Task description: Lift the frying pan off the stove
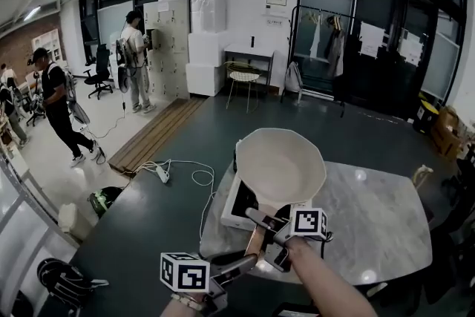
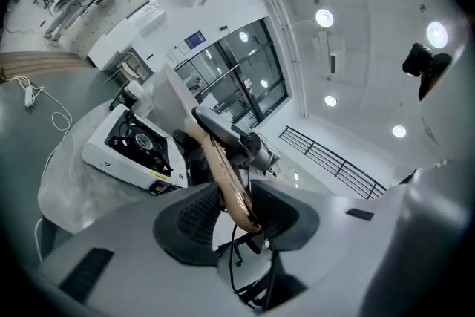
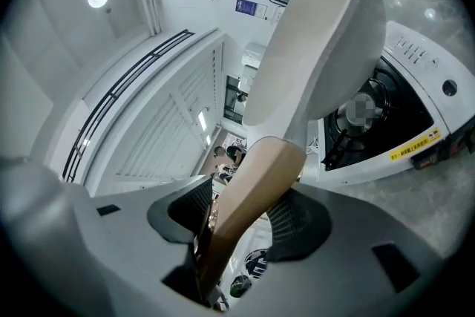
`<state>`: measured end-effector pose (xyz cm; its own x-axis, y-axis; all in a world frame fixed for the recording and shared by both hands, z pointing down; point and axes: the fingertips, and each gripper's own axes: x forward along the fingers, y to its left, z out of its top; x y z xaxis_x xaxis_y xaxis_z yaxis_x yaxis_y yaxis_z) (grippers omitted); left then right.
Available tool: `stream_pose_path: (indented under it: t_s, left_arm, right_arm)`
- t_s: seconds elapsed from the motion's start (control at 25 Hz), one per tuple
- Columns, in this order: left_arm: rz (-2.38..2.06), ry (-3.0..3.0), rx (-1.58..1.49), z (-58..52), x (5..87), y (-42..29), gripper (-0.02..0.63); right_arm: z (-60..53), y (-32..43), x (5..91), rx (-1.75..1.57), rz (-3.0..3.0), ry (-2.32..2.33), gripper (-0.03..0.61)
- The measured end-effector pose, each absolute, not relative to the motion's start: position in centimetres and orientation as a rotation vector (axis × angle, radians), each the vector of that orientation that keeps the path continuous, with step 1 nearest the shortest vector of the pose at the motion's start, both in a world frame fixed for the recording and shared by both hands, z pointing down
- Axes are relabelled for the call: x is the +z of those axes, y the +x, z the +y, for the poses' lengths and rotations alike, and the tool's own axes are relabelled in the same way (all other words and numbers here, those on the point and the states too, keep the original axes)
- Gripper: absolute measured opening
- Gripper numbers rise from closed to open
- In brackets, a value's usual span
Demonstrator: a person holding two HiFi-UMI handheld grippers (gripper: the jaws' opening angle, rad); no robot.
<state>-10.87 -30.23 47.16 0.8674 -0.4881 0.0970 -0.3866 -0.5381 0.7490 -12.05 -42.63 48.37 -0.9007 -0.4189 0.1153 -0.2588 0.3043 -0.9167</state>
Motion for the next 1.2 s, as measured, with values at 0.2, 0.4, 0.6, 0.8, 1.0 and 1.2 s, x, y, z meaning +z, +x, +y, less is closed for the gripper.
stream_pose_path:
  t_s: [0.2, 0.4, 0.6, 0.8, 1.0, 1.2]
  left_arm:
    - [-0.618, 2.23, -0.18, -30.7, 45.2, -10.4, 0.147]
    - [-0.609, 2.263, -0.215, -31.3, 43.0, -9.9, 0.147]
    - [-0.606, 2.289, -0.244, -31.3, 41.2, -9.8, 0.149]
    - [-0.589, 2.311, -0.256, -30.7, 40.4, -9.5, 0.149]
    - [-0.532, 2.334, -0.245, -30.4, 40.4, -8.1, 0.152]
    - [-0.45, 2.335, -0.237, -30.6, 40.5, -6.6, 0.15]
  right_arm:
    - [-43.2, -11.6, 45.9, -1.603, 2.464, -0.653, 0.226]
    - [-43.6, -11.4, 43.2, -1.564, 2.498, -0.649, 0.227]
    - [-43.7, -11.4, 41.3, -1.53, 2.519, -0.652, 0.229]
    - [-43.2, -10.7, 40.0, -1.467, 2.56, -0.681, 0.229]
    - [-42.8, -9.0, 39.8, -1.458, 2.52, -0.699, 0.229]
    - [-42.9, -6.4, 40.1, -1.447, 2.463, -0.796, 0.23]
